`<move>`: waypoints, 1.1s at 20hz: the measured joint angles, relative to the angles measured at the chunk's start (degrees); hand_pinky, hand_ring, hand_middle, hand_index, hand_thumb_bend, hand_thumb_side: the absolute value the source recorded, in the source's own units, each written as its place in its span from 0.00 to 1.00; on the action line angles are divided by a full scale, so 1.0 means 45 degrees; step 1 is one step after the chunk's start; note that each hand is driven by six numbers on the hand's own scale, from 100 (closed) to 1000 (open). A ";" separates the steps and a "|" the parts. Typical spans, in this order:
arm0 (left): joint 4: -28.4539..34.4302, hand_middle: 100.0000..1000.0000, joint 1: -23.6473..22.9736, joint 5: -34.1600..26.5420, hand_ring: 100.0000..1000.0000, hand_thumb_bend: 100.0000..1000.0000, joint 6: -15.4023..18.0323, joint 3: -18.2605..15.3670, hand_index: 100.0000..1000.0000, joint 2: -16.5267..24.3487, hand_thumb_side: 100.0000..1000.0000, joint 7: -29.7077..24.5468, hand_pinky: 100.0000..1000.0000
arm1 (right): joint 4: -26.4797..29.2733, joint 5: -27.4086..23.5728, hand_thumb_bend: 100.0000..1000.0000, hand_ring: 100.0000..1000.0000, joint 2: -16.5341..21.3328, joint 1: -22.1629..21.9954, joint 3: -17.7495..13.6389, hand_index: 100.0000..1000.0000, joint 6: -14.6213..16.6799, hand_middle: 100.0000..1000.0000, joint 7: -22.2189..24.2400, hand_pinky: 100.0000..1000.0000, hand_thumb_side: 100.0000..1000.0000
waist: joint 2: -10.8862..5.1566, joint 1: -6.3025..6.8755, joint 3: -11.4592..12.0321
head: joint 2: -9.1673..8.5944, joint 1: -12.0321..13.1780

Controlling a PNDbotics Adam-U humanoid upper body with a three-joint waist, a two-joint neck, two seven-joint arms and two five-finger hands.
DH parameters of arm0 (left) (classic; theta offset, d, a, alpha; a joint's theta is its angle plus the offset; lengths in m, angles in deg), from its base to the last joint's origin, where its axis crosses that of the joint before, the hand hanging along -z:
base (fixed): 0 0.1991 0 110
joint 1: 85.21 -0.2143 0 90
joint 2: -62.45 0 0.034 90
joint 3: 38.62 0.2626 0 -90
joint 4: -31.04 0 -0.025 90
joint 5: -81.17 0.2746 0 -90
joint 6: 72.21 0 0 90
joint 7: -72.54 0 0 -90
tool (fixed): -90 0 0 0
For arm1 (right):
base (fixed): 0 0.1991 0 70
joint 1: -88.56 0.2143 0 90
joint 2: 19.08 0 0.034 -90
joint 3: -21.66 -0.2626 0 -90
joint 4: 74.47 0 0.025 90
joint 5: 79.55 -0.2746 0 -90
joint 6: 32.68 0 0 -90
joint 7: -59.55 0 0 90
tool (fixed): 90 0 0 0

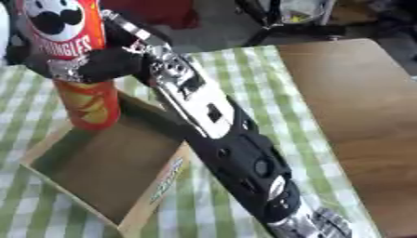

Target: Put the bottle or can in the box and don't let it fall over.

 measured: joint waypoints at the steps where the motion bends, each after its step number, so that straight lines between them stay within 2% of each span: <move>1: -0.0001 0.73 -0.0045 -0.0012 0.81 0.57 0.0011 -0.0036 0.74 0.0015 0.66 0.0022 0.84 | -0.0038 0.0089 0.34 0.51 -0.0064 -0.0087 0.0112 0.46 0.0002 0.58 0.0037 0.87 0.00 | 0.0001 -0.0017 0.0001 | 0.0000 -0.0002; 6: -0.0074 0.73 -0.0261 -0.0069 0.81 0.57 0.0081 -0.0229 0.74 0.0077 0.66 0.0210 0.84 | -0.0319 0.0655 0.36 0.51 -0.0301 -0.0485 0.0562 0.46 0.0196 0.58 0.0080 0.87 0.00 | 0.0083 -0.0030 0.0020 | -0.0002 -0.0042; 16: -0.0137 0.72 -0.0445 -0.0242 0.81 0.57 0.0241 -0.0530 0.74 0.0179 0.66 0.0524 0.84 | -0.1311 0.1673 0.39 0.53 -0.0587 -0.0868 0.1058 0.47 0.1090 0.62 -0.0069 0.87 0.00 | 0.0210 -0.0029 0.0095 | -0.0027 -0.0147; 18: -0.0143 0.72 -0.0487 -0.0265 0.81 0.57 0.0245 -0.0533 0.74 0.0179 0.66 0.0535 0.84 | -0.1504 0.1782 0.49 0.59 -0.0588 -0.0878 0.1058 0.50 0.1270 0.67 -0.0016 0.88 0.00 | 0.0214 -0.0039 0.0092 | -0.0030 -0.0147; 19: -0.0144 0.73 -0.0516 -0.0275 0.81 0.57 0.0243 -0.0534 0.74 0.0179 0.66 0.0541 0.84 | -0.1594 0.1825 0.54 0.73 -0.0588 -0.0889 0.1058 0.62 0.1351 0.76 0.0039 0.89 0.00 | 0.0216 -0.0042 0.0088 | -0.0033 -0.0147; 21: -0.0145 0.72 -0.0525 -0.0292 0.81 0.57 0.0236 -0.0538 0.74 0.0179 0.66 0.0550 0.84 | -0.1743 0.1894 0.66 0.87 -0.0588 -0.0900 0.1058 0.82 0.1504 0.87 0.0210 0.94 0.00 | 0.0223 -0.0045 0.0084 | -0.0037 -0.0147; 22: -0.0145 0.72 -0.0525 -0.0293 0.81 0.57 0.0235 -0.0539 0.74 0.0179 0.66 0.0551 0.84 | -0.1792 0.1963 0.71 0.90 -0.0588 -0.0901 0.1055 0.85 0.1582 0.90 0.0341 0.96 0.05 | 0.0225 -0.0044 0.0079 | -0.0037 -0.0146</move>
